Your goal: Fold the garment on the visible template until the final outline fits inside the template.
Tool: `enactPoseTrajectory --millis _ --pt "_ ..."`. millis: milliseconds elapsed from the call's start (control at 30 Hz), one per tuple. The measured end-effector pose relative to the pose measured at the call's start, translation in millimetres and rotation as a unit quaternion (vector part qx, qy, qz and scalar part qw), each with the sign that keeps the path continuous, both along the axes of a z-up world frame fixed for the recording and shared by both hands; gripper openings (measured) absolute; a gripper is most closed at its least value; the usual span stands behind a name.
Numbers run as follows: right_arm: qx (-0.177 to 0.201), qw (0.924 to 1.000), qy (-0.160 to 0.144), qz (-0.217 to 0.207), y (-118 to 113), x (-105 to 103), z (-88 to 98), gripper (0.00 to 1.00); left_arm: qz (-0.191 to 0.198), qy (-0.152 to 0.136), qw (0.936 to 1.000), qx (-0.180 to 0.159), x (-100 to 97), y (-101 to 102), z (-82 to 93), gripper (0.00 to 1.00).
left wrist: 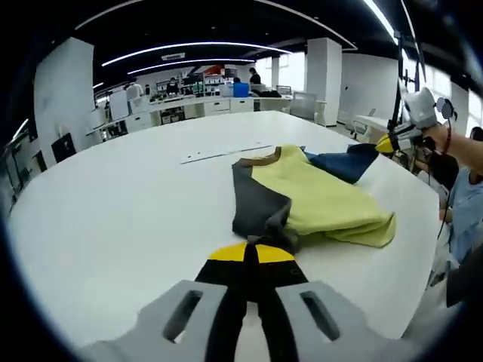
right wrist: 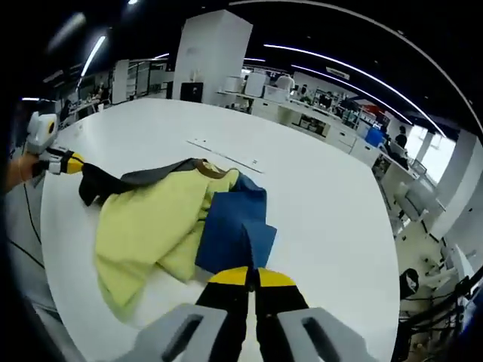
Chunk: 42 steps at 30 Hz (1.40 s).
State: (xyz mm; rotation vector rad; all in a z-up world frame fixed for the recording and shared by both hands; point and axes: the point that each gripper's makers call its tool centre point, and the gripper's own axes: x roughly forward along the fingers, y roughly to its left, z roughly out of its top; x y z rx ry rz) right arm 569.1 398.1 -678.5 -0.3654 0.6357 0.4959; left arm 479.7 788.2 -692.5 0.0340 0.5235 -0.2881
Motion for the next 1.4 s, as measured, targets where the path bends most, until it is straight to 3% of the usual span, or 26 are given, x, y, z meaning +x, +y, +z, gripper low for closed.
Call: enactPoseTrajectory --millis 133,233,400,500,700,833,967,1400 --pt "-0.004 0.9997 -0.008 -0.022 -19.1 2.5 -0.4 0.00 0.041 -0.003 0.9982 -0.043 4.8 21.4 2.4 0.00" --pt "0.003 0.9989 -0.012 -0.045 -34.2 4.0 -2.0 0.00 0.069 0.001 0.9973 -0.024 6.8 43.4 -2.0 0.00" --pt "0.007 0.9965 -0.018 -0.081 -56.1 4.1 -7.7 0.00 0.110 0.006 0.9935 -0.028 11.2 67.1 -9.4 0.00" --pt "0.003 0.9945 -0.016 -0.103 -70.0 3.6 -13.0 0.00 0.125 0.012 0.9921 -0.005 13.0 81.3 -15.0 0.00" --pt "0.010 0.9847 -0.016 -0.174 -99.4 -1.2 -19.1 0.00 0.162 0.027 0.9864 0.006 13.6 103.3 -23.4 0.00" --pt "0.004 0.9798 -0.019 -0.199 -115.0 -4.6 -22.0 0.00 0.178 0.034 0.9833 0.013 15.3 119.8 -31.0 0.00" --pt "0.001 0.9775 -0.022 -0.210 -125.9 -5.2 -24.4 0.00 0.188 0.040 0.9812 0.016 12.9 123.7 -31.1 0.00" --pt "-0.009 0.9695 -0.030 -0.243 -156.0 -3.8 -28.0 0.00 0.187 0.058 0.9789 0.057 17.5 148.4 -35.1 0.00"
